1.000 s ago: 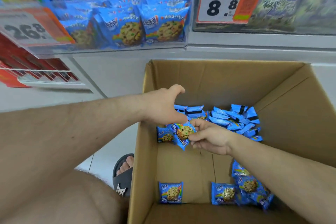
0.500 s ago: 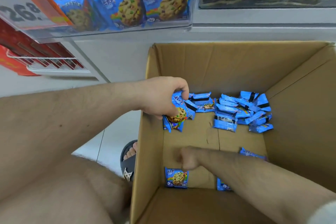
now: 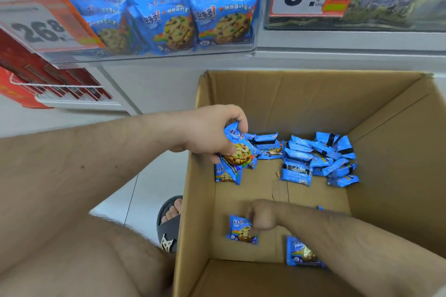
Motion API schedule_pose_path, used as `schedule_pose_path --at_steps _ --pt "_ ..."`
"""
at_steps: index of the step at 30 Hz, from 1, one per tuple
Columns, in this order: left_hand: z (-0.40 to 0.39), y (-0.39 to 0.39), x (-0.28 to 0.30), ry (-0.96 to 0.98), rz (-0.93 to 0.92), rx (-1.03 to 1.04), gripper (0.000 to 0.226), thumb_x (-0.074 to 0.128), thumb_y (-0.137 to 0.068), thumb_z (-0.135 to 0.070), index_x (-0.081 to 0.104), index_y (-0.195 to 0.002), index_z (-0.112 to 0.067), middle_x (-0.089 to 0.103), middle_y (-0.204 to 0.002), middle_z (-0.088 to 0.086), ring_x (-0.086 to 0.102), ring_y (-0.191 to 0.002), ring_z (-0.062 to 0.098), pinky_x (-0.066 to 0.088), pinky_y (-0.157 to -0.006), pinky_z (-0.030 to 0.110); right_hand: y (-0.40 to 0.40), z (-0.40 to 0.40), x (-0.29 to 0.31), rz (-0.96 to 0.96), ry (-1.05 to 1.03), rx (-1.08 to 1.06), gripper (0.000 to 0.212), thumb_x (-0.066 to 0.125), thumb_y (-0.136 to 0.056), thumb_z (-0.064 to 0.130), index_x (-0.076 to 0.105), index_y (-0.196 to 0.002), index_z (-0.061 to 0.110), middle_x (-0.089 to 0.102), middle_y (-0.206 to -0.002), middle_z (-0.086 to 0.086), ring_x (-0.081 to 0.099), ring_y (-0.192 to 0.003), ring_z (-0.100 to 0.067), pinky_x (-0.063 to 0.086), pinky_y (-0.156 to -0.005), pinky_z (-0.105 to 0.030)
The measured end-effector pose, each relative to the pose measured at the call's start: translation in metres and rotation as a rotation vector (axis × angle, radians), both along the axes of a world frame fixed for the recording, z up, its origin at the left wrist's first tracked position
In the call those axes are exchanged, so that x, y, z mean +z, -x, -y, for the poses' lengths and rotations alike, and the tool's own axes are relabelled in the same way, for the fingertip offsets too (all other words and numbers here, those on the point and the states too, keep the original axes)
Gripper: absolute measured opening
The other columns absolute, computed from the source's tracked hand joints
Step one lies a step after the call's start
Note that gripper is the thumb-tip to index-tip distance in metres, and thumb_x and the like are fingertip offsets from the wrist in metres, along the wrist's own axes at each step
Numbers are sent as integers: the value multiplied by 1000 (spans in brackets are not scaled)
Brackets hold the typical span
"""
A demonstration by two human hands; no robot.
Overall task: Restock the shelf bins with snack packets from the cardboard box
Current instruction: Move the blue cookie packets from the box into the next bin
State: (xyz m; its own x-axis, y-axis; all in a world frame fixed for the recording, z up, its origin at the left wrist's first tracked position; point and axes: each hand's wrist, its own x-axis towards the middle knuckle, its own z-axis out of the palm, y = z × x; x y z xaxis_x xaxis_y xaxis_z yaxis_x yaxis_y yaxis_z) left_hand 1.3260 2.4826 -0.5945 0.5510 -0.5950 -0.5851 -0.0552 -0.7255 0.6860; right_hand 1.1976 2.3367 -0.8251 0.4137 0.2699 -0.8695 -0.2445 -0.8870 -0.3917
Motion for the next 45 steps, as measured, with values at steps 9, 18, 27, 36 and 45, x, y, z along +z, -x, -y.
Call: schedule_pose_path --at_steps 9,18,27,36,45 --pt "-10 -8 34 171 122 161 34 61 -84 7 53 -93 -24 56 -107 2 63 -83 25 59 -71 41 -44 93 154 112 -567 -794 28 73 -71 1 64 -95 11 64 -74 -5 57 -54 -11 40 -47 -18" --pt "-13 12 75 381 -53 146 44 50 -68 16 49 -99 -15 55 -104 10 56 -70 12 46 -50 18 -46 63 283 538 -713 -600 25 74 -76 -4 64 -94 9 66 -78 1 60 -68 -8 51 -62 -19" --pt "-30 18 101 545 57 209 52 85 -63 0 50 -97 -19 63 -83 5 58 -68 14 50 -64 34 -58 17 328 942 -455 -544 26 81 -74 2 61 -82 17 60 -76 3 50 -62 -5 43 -62 -22" --pt "-61 8 136 839 224 355 46 76 -71 10 48 -99 -14 66 -84 6 59 -70 18 51 -64 27 -89 -14 380 1024 -454 -476 64 79 -55 53 50 -111 44 53 -106 8 52 -77 -5 49 -75 -32" --pt "-88 -27 146 790 703 562 65 84 -67 -17 45 -114 -39 56 -110 -14 64 -90 6 54 -74 25 -144 -48 414 1096 -538 -460 40 87 -66 19 65 -98 23 67 -94 -5 62 -69 -18 54 -73 -43"
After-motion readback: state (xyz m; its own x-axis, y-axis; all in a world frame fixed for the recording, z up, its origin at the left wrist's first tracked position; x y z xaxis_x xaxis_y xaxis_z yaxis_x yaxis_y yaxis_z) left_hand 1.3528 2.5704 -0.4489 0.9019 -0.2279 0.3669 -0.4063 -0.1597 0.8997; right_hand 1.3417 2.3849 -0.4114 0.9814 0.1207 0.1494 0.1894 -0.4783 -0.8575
